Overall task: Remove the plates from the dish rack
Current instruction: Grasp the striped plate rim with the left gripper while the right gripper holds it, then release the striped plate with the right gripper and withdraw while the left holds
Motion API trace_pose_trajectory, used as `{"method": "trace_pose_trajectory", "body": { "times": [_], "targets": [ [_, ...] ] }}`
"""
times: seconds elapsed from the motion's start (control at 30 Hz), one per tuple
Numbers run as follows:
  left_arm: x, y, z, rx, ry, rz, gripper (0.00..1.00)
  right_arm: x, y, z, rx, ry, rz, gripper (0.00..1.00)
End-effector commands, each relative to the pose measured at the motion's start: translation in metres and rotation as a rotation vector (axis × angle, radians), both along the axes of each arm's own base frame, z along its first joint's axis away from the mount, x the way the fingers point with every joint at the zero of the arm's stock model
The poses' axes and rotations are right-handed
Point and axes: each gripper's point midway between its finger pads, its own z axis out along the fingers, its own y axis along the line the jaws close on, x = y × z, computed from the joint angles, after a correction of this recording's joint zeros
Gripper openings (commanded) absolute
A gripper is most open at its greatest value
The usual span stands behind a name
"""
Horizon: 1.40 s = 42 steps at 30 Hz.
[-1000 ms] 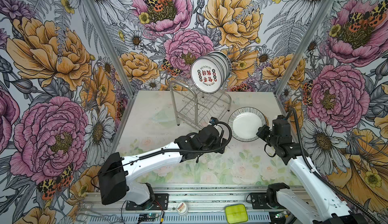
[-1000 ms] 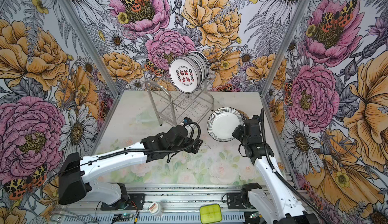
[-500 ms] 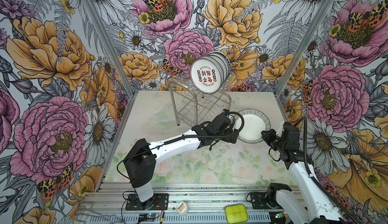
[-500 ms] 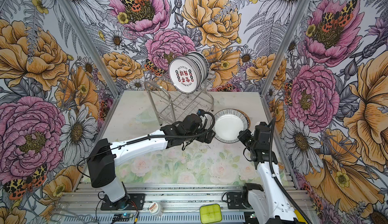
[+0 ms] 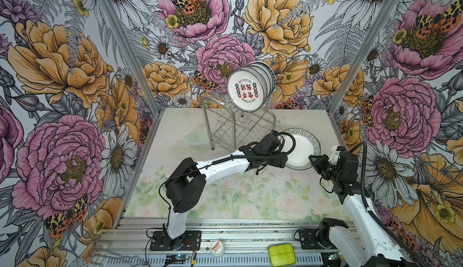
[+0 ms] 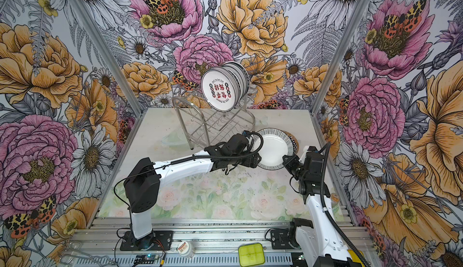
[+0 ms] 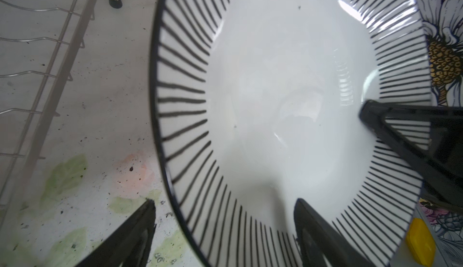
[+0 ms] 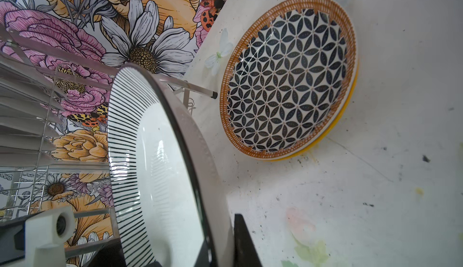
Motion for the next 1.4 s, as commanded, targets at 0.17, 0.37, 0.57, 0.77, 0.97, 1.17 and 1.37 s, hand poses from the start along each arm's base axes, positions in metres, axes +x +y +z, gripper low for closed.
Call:
{"method": "trace_pose_trajectory", "body": {
  "times": [0.17,0.37,0.57,0.77,0.97,1.17,1.37],
  "targets": [
    [0.006,-0.019,0.026,-0.13,0.016,-0.016,0.63,0.011,0.005,0.057,0.006,-0.248,0.036,0.0],
    [0.001,-0.027,0.018,-0.128,0.041,-0.047,0.41,0.014,0.005,0.054,0.011,-0.255,0.043,0.0],
    [-0.001,-0.031,0.013,-0.124,0.05,-0.056,0.18,0.017,0.003,0.054,0.005,-0.261,0.036,0.0],
    [0.002,-0.033,0.013,-0.113,0.046,-0.055,0.08,0.021,0.002,0.051,0.006,-0.25,0.035,0.02],
    [0.004,-0.038,0.011,-0.104,0.048,-0.054,0.03,0.023,-0.002,0.05,0.002,-0.244,0.021,0.24],
    [0.014,-0.044,0.015,-0.106,0.041,-0.033,0.0,0.024,-0.02,0.041,-0.015,-0.203,-0.05,0.44],
    [0.035,-0.044,0.013,-0.103,0.047,0.041,0.0,0.015,-0.061,0.029,-0.109,-0.131,-0.22,0.59]
  ]
}}
